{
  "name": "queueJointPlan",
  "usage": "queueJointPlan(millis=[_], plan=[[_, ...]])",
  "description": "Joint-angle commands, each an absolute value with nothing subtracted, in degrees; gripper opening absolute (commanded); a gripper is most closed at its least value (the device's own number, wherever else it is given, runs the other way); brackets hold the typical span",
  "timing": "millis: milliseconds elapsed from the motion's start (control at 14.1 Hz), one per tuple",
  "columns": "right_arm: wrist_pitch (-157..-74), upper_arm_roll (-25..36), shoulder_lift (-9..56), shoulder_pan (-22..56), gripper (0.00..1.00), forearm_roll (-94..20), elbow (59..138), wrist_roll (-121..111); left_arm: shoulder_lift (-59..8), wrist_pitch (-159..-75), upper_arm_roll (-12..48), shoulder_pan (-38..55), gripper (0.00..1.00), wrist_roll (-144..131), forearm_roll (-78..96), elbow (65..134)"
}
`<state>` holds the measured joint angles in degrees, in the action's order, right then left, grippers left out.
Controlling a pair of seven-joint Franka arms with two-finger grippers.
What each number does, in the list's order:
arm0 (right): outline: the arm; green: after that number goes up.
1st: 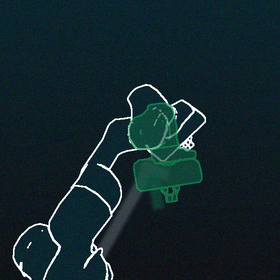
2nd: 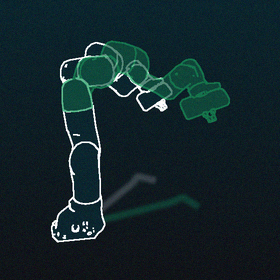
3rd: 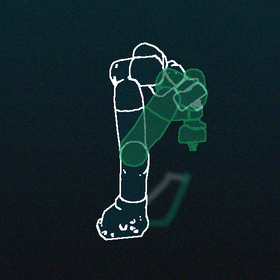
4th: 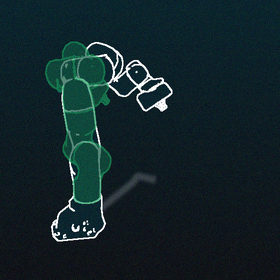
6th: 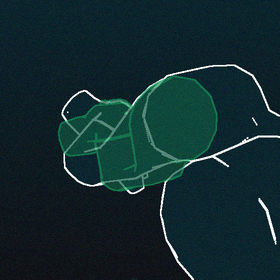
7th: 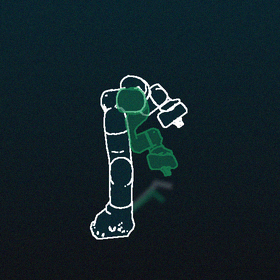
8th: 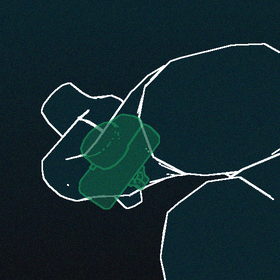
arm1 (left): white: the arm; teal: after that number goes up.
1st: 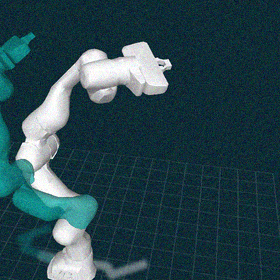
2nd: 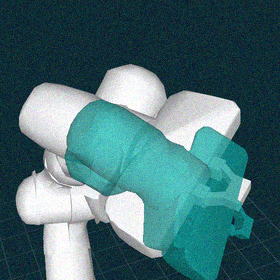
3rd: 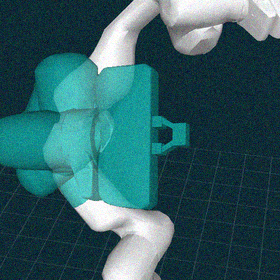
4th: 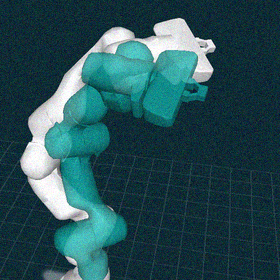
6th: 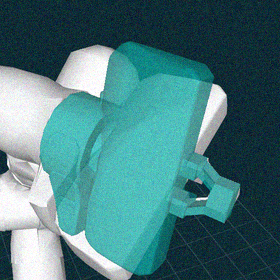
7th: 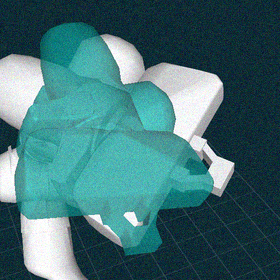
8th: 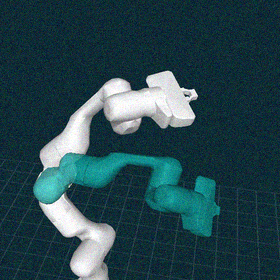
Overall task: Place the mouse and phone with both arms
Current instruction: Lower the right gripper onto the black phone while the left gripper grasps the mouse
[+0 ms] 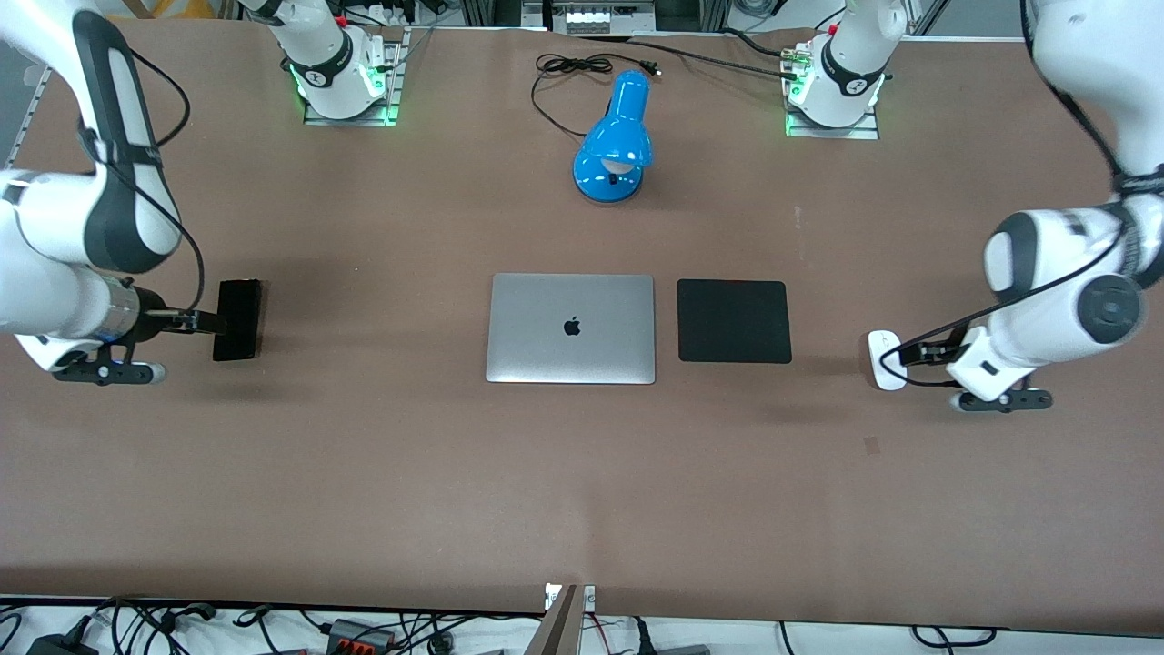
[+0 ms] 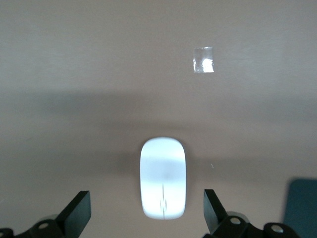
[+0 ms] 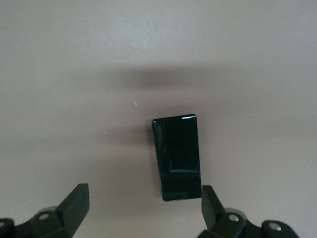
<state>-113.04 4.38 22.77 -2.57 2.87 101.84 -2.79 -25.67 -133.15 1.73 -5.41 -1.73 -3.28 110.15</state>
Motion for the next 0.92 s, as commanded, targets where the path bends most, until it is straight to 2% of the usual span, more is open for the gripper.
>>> queueJointPlan(millis=[0, 284, 355, 426, 497, 710, 781, 852], plan=[[-113.9, 4.0, 23.4, -2.9, 1.0, 3.9, 103.4, -3.4, -24.0, -144.5, 1.9, -5.5, 1.0, -0.9, -4.2, 119.4], [-116.0, 4.0, 26.4, -3.9, 1.0, 6.4, 105.0, -4.4, -27.6, -151.7, 2.0, -5.5, 1.0, -0.6, -4.2, 121.1], [-117.7, 4.0, 27.2, -5.3, 1.0, 6.4, 106.2, -5.1, -27.8, -152.2, 2.0, -5.5, 0.97, -0.5, -4.2, 121.6], [-120.0, 4.0, 27.9, -6.2, 1.0, 6.4, 107.8, -6.4, -27.8, -152.2, 2.0, -5.5, 0.86, -0.5, -4.2, 121.7], [-122.1, 4.0, 28.2, -6.2, 1.0, 6.4, 108.8, -7.0, -27.9, -152.2, 2.0, -5.4, 0.8, -0.5, -4.2, 121.7], [-122.8, 4.0, 28.7, -6.2, 1.0, 6.4, 109.2, -7.0, -29.2, -152.2, 2.2, -5.4, 0.7, -0.5, -4.2, 121.6], [-122.9, 4.0, 29.3, -6.3, 1.0, 6.4, 109.2, -7.1, -29.3, -152.1, 2.3, -5.4, 0.62, -0.6, -4.2, 121.6], [-123.0, 4.0, 29.8, -6.3, 1.0, 6.4, 109.3, -7.0, -29.3, -152.1, 2.5, -5.4, 0.5, -0.5, -4.2, 121.6]])
